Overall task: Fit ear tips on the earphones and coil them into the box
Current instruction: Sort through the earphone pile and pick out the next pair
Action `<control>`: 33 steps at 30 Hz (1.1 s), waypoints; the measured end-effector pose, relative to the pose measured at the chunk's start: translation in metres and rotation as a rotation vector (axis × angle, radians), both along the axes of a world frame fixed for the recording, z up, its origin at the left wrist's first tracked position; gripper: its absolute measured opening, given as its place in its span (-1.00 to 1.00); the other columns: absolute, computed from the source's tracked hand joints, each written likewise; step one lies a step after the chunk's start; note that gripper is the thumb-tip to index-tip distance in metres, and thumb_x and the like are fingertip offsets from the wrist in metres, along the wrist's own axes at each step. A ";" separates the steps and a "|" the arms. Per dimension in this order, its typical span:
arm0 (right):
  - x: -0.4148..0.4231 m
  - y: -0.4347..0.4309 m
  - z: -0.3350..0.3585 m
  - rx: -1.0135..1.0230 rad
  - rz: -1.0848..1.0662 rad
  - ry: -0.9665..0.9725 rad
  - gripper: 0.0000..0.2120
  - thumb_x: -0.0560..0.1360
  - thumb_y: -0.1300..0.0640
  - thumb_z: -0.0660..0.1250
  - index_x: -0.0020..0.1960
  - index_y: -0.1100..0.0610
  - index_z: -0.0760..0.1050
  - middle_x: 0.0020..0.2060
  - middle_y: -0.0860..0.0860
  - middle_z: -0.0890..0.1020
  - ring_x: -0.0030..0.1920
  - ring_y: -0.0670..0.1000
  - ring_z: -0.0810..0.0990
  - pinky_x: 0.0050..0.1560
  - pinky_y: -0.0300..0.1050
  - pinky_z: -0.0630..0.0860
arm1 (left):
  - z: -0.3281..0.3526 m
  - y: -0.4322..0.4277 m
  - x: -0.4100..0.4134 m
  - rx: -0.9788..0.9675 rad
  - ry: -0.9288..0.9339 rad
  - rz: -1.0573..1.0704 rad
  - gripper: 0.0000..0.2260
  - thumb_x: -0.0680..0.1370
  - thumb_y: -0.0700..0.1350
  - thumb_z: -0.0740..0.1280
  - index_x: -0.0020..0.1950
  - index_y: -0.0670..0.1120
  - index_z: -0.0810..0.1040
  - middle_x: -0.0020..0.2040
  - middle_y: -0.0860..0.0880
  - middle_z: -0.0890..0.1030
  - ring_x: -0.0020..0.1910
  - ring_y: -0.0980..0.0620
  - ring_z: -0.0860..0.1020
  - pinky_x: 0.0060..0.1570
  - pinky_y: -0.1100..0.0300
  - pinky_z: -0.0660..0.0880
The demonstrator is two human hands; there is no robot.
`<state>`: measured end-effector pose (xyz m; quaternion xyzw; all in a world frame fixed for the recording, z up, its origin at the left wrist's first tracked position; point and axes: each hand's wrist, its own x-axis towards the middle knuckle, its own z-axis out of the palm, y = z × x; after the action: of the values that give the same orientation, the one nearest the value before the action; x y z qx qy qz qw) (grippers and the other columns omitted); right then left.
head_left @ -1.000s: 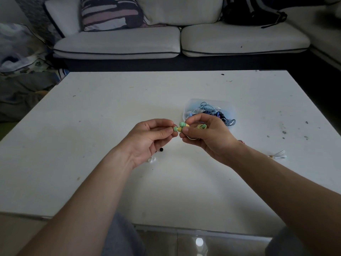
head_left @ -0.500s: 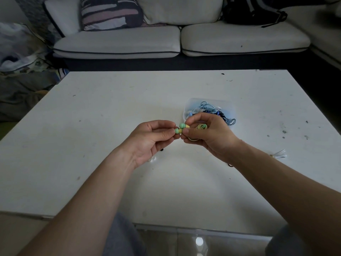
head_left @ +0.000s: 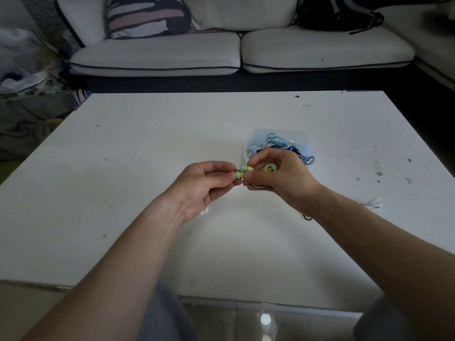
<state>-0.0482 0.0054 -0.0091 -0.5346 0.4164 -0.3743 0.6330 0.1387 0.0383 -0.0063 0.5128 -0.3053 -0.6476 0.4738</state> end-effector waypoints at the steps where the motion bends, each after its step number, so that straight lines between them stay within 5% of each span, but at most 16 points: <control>1: 0.000 0.000 0.000 -0.004 -0.001 0.004 -0.84 0.43 0.42 0.47 -0.05 0.29 0.54 -0.26 0.16 0.65 -0.20 0.14 0.70 -0.06 -0.01 0.68 | 0.000 0.000 0.000 0.002 -0.002 0.001 -0.85 0.50 -0.42 0.35 -0.03 -0.21 0.61 -0.16 -0.14 0.72 -0.17 -0.02 0.71 -0.21 0.29 0.60; 26: -0.003 -0.006 -0.004 -0.128 0.022 0.133 -0.84 0.41 0.38 0.51 -0.07 0.31 0.56 -0.31 0.09 0.67 -0.25 0.10 0.71 -0.10 -0.03 0.68 | -0.002 0.000 -0.005 0.021 -0.047 0.013 -0.85 0.48 -0.43 0.37 -0.05 -0.22 0.61 -0.18 -0.14 0.72 -0.19 -0.04 0.72 -0.23 0.29 0.60; 33: -0.005 -0.008 -0.006 -0.022 0.024 0.031 -0.85 0.43 0.40 0.48 -0.06 0.27 0.56 -0.29 0.07 0.66 -0.18 0.16 0.71 -0.08 -0.05 0.67 | -0.002 -0.001 -0.006 0.025 -0.002 0.015 -0.85 0.49 -0.42 0.36 -0.04 -0.21 0.60 -0.17 -0.13 0.72 -0.17 -0.02 0.72 -0.23 0.30 0.60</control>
<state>-0.0534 -0.0023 -0.0151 -0.5523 0.4154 -0.3630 0.6250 0.1326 0.0376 -0.0080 0.5215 -0.2940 -0.6473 0.4718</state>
